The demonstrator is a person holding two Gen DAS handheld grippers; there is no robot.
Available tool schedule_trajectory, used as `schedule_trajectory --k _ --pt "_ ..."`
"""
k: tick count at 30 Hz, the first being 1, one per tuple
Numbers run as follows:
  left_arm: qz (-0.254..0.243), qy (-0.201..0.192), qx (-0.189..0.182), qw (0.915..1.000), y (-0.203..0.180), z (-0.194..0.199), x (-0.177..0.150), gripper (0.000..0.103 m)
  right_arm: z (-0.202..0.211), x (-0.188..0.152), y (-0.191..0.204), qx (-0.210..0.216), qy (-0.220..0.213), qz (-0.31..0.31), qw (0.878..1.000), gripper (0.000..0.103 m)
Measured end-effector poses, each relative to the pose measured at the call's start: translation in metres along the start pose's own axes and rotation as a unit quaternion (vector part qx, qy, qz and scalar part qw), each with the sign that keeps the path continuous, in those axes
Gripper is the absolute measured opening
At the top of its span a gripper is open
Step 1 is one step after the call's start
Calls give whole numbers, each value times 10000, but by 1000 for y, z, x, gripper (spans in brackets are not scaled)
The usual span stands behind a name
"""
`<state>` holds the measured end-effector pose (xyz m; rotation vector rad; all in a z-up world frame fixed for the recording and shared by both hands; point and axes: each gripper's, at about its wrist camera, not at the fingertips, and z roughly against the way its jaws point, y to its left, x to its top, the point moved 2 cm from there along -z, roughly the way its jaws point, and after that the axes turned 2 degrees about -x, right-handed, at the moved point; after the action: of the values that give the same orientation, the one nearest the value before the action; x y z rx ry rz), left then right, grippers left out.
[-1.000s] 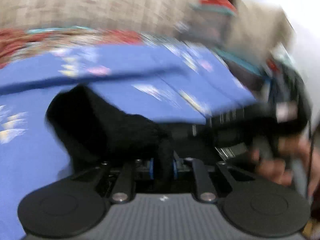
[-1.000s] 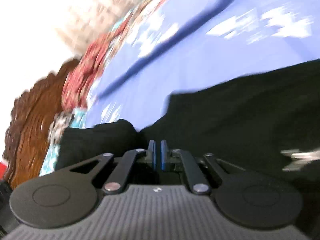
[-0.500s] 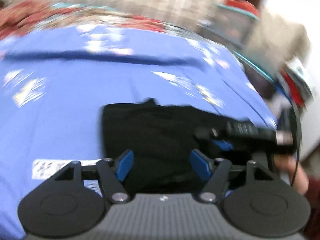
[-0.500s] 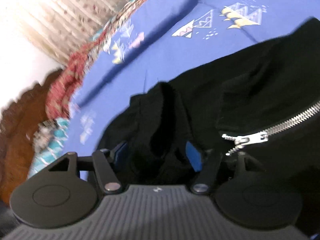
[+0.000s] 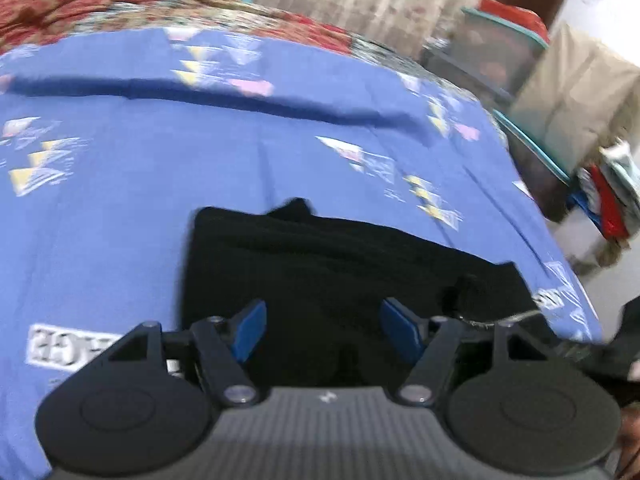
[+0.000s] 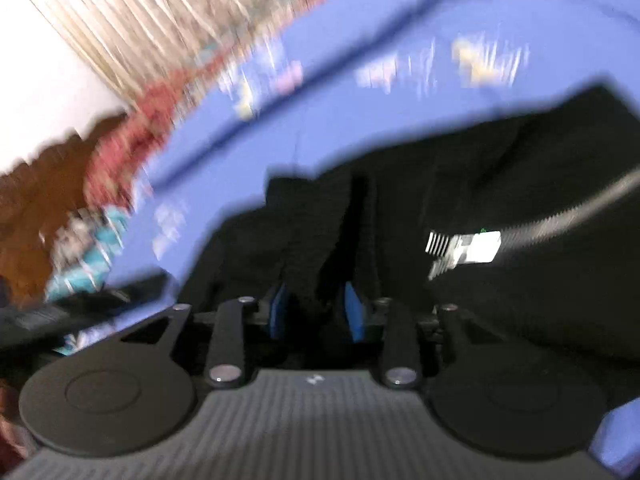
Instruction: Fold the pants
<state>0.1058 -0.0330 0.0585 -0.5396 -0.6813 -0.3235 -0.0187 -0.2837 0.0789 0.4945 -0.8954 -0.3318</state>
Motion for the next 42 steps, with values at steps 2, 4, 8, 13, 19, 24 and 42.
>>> schedule_trajectory --k 2,4,8,13,19,24,42 --pt "-199 46 -6 9998 -12 -8 2 66 32 14 -15 -248 -516 122 9983 46" --pt "-449 280 306 9981 -20 -25 0 64 56 18 -39 -641 -835 39 9944 49" --pt "-599 1246 1113 9841 -11 -74 -19 54 87 13 -99 -1349 -980 -544 9845 53" --pt "-813 1182 1500 9782 -23 -73 -26 55 93 -8 -132 -1465 -822 -1107 9796 58" --pt "-804 1180 1770 9738 -32 -72 -30 56 80 -27 -133 -1505 -561 -968 9823 63" --pt "-844 1226 1901 9704 -35 -70 -28 57 91 -28 -141 -1499 -691 -1012 9811 64" --pt "-760 1100 1865 9733 -29 -64 -30 58 86 -31 -135 -1355 -465 -987 9848 45"
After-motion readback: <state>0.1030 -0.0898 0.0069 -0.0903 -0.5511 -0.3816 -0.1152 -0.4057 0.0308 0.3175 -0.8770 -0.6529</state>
